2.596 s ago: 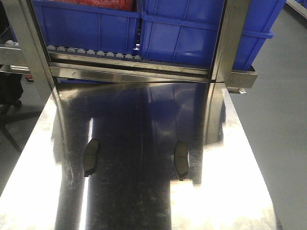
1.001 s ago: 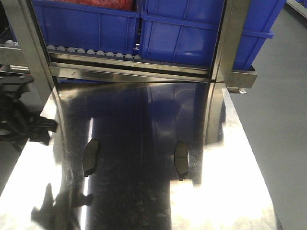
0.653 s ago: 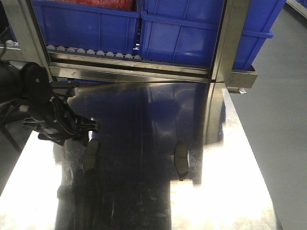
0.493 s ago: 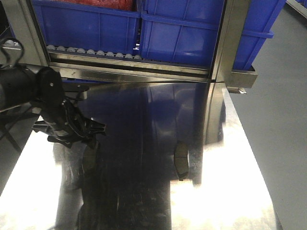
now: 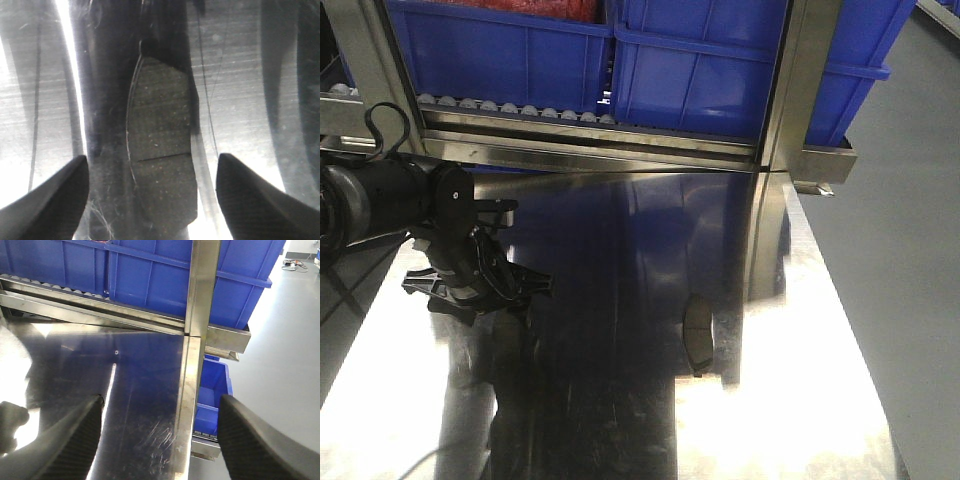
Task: Move and align brake pads A on conveyor
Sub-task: 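Lower the left gripper onto the brake pad nearest it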
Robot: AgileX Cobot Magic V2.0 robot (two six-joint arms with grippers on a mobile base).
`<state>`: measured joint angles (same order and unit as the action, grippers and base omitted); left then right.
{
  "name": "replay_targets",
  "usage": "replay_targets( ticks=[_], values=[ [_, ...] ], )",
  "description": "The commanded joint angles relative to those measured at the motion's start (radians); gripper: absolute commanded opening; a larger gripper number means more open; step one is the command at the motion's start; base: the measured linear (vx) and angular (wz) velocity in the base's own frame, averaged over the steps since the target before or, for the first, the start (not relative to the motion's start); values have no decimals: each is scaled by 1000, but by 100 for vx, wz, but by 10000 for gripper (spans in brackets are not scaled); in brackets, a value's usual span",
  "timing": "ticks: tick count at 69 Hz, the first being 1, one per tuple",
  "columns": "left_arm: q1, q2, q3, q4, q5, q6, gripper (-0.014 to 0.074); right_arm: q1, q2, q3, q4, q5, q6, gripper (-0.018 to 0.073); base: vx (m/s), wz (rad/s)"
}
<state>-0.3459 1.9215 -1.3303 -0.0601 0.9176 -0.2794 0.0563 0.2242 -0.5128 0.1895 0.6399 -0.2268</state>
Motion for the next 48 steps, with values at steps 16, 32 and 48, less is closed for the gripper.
replay_targets(
  ticks=[16,32,48],
  values=[
    [-7,-14,-27,-3,-25,-10,523,-3,12,-26,2,-69,-6,484,0,0],
    [-7,14,-27,-1,-53,-10,523,-3,12,-26,2,-69,-6,484,0,0],
    [-7,26,-27,1,-73,-10,376,-3,12,-26,2,-69,-6,484,0,0]
  ],
)
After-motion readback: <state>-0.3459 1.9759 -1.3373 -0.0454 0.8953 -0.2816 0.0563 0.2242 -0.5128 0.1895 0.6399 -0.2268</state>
